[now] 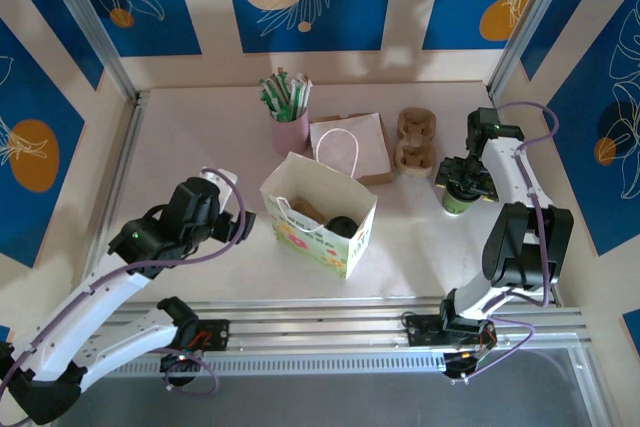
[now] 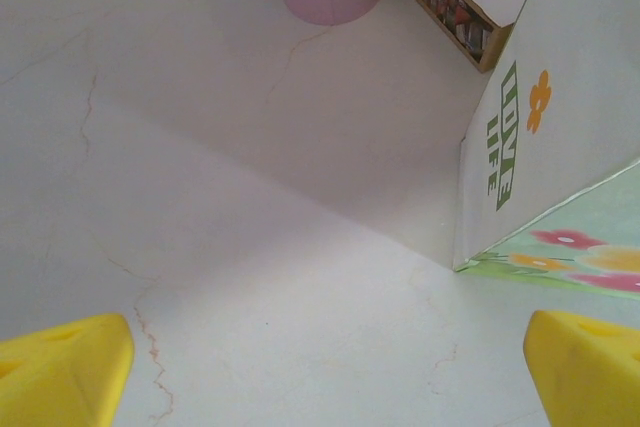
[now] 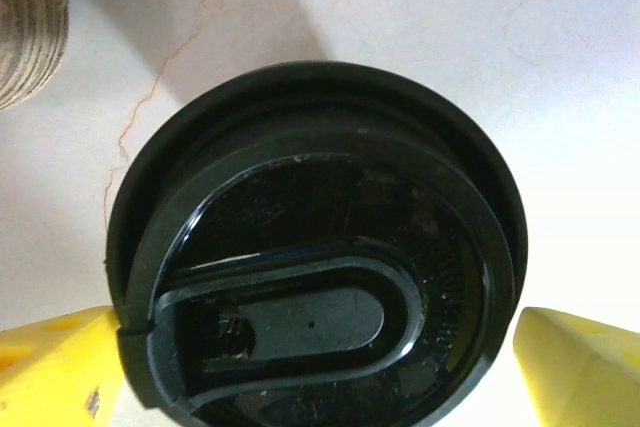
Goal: Pack the takeout coffee
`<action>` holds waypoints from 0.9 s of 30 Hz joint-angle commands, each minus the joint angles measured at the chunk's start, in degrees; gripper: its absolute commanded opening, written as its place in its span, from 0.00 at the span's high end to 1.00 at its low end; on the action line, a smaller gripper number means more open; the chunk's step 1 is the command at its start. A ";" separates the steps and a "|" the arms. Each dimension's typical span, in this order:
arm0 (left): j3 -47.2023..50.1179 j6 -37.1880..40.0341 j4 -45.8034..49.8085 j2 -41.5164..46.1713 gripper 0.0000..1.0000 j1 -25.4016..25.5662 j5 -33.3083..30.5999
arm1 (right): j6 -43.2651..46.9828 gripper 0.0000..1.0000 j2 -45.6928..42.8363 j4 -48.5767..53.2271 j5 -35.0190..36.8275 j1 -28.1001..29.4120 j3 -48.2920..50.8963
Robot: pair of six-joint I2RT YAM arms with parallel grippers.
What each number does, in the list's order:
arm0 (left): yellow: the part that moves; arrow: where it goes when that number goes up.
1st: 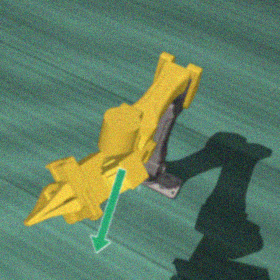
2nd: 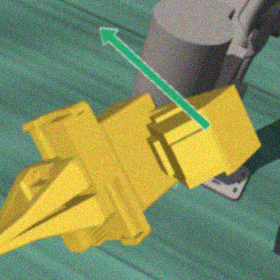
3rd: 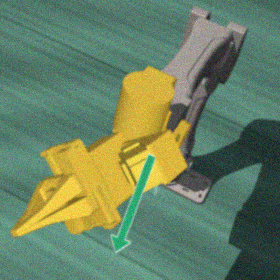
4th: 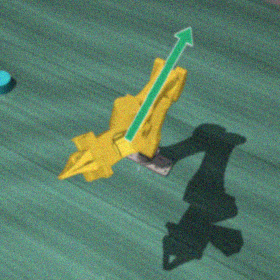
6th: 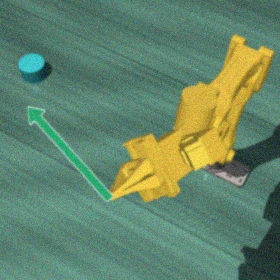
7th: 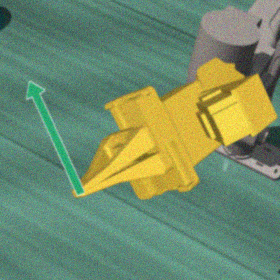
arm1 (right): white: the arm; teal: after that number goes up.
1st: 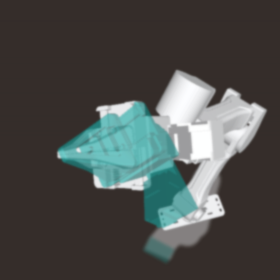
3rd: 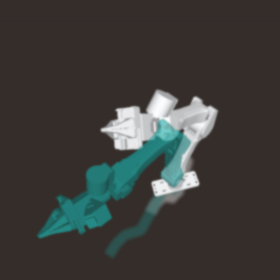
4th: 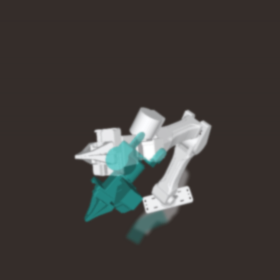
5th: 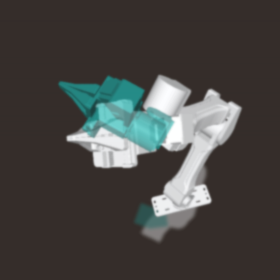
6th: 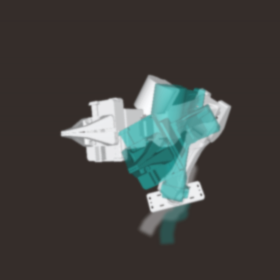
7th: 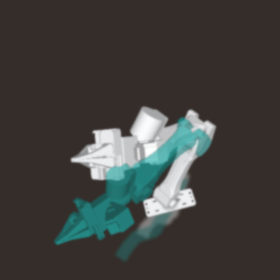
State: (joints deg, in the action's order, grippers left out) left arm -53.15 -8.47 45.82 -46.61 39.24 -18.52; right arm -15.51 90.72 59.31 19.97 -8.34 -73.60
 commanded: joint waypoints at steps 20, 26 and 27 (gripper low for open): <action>0.41 1.13 -0.04 -1.03 0.00 -0.24 -1.60 | 1.59 0.12 -1.25 0.50 -8.39 1.21 -0.58; 0.50 1.09 0.08 -1.02 0.00 -0.22 -1.68 | 2.23 0.11 -1.64 1.72 -9.74 4.59 0.94; 0.52 1.09 0.13 -1.03 0.00 -0.22 -1.67 | 2.41 0.11 -1.60 2.14 -9.79 5.64 1.21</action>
State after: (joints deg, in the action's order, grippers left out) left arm -52.86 -8.47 45.82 -47.48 39.24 -19.16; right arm -14.22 90.76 59.42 13.06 -4.99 -74.00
